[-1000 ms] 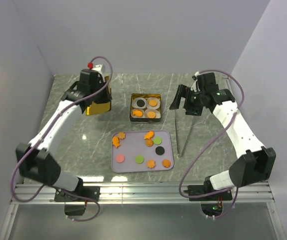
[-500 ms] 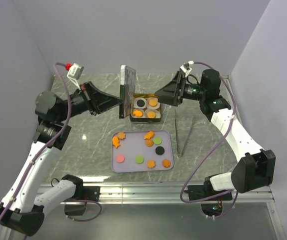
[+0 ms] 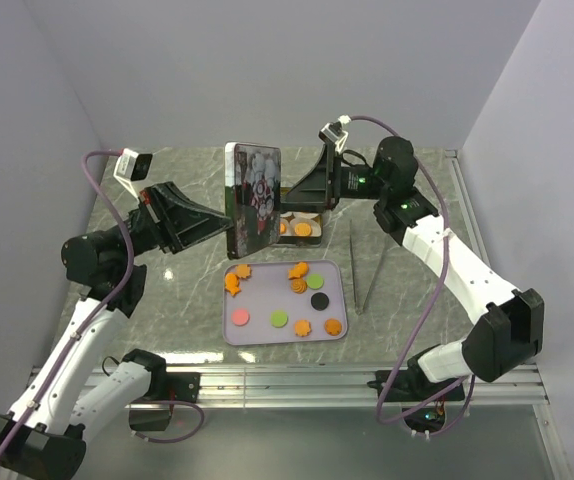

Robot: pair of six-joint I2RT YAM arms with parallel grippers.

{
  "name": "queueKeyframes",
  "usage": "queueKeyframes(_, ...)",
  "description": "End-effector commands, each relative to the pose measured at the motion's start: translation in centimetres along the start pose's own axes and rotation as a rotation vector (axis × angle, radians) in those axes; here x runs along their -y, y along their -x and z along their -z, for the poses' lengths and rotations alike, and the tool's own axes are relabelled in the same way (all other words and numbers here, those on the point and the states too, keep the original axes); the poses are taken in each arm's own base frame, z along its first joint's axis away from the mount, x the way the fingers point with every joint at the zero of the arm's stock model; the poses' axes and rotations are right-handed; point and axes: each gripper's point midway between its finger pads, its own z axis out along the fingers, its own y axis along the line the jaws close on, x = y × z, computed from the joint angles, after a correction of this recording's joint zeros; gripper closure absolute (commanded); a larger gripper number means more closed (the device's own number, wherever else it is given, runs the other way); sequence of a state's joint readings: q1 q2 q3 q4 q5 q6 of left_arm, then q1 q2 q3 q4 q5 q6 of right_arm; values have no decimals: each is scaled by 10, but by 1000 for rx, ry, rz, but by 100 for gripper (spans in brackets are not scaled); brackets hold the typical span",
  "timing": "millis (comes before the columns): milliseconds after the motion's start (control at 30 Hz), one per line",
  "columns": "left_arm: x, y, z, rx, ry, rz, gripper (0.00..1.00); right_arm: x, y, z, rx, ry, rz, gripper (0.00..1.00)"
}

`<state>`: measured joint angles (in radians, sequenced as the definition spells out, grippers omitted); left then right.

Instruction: Pack the cookies

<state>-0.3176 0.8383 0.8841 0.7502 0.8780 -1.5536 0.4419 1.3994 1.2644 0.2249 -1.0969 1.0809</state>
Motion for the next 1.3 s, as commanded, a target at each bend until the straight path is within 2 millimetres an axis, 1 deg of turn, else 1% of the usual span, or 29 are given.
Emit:
queueKeyframes(0, 41, 2, 6, 47, -145, -54, 99, -24, 5, -2, 8, 50, 84, 0)
queueKeyframes(133, 50, 1, 12, 81, -206, -33, 100, -37, 0, -1, 12, 85, 93, 0)
queueKeyframes(200, 51, 3, 13, 99, -222, -21, 100, -40, -3, -1, 10, 97, 93, 0)
queueKeyframes(267, 53, 2, 15, 104, -239, -18, 99, -54, -6, -1, 14, 137, 109, 0)
queueKeyframes(300, 51, 3, 15, 111, -238, -11, 100, -58, -9, 0, 7, 153, 87, 1)
queueKeyframes(333, 53, 2, 16, 111, -249, -6, 100, -68, -10, 1, 12, 189, 129, 1)
queueKeyframes(500, 54, -1, 17, 107, -257, 1, 100, -82, -24, -3, -16, 243, 134, 8)
queueKeyframes(533, 53, 0, 17, 111, -256, 4, 99, -88, -24, -2, -7, 255, 148, 9)
queueKeyframes(600, 53, -2, 19, 116, -262, 6, 99, -95, -27, -1, -14, 278, 136, 16)
queueKeyframes(633, 53, -2, 20, 118, -266, 12, 100, -103, -30, 0, -17, 307, 162, 20)
queueKeyframes(667, 52, -2, 21, 121, -265, 14, 99, -106, -31, 1, -18, 319, 165, 28)
queueKeyframes(733, 48, -3, 22, 122, -258, 21, 100, -114, -34, 2, -21, 345, 170, 38)
queueKeyframes(767, 47, -4, 22, 126, -256, 24, 99, -116, -33, 3, -12, 351, 170, 47)
queueKeyframes(833, 41, -4, 24, 139, -241, 43, 100, -123, -33, 5, -1, 368, 174, 58)
queueKeyframes(867, 42, -5, 26, 146, -242, 43, 99, -125, -32, 6, 3, 373, 175, 66)
queueKeyframes(933, 30, -7, 29, 167, -211, 76, 99, -135, -30, 8, 11, 401, 184, 72)
queueKeyframes(967, 28, -8, 31, 173, -203, 77, 99, -139, -30, 9, 12, 409, 185, 74)
queueKeyframes(1000, 19, -10, 32, 176, -176, 95, 99, -144, -29, 10, 12, 419, 190, 76)
queueKeyframes(1033, 10, -11, 32, 177, -142, 109, 99, -148, -29, 11, 12, 424, 197, 80)
queueKeyframes(1067, 5, -13, 33, 177, -121, 116, 99, -150, -28, 11, 13, 427, 205, 86)
queueKeyframes(1133, -9, -16, 33, 172, -75, 127, 96, -153, -28, 11, 10, 418, 213, 95)
queueKeyframes(1167, -19, -17, 34, 171, -46, 150, 86, -153, -27, 11, 12, 408, 217, 100)
queueKeyframes(1200, -26, -19, 35, 170, -26, 164, 79, -149, -26, 9, 20, 394, 244, 100)
queueKeyframes(1233, -32, -20, 35, 169, -9, 170, 71, -144, -26, 8, 18, 359, 217, 100)
queueKeyframes(1267, -43, -21, 35, 169, 27, 191, 60, -141, -25, 7, 30, 339, 219, 100)
